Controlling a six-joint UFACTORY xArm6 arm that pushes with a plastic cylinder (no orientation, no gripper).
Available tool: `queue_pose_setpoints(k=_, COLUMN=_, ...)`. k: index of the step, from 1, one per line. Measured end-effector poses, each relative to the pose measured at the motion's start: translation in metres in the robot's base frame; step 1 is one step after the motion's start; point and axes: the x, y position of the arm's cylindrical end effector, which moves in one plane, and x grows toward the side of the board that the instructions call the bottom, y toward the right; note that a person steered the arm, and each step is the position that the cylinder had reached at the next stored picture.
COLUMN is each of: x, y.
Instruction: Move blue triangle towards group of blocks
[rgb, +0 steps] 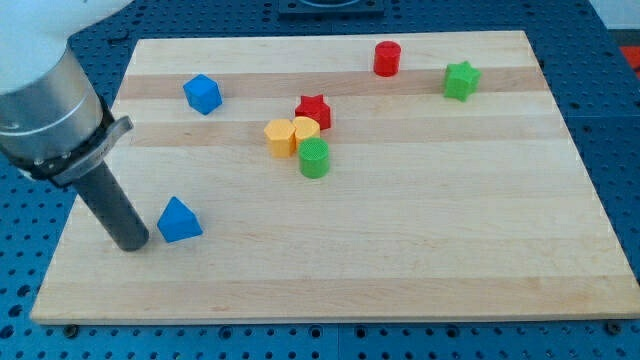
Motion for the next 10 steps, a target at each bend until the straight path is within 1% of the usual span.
queue_pose_setpoints(k=3, x=-0.004, y=0.056)
queue_pose_setpoints(k=5, x=-0.032, y=0.057)
queue_pose_setpoints(k=7, x=-0.04, y=0.087)
queue_pose_setpoints(k=8, x=-0.061, y=0.088)
queue_pose_setpoints(k=10, x=-0.09, y=0.058)
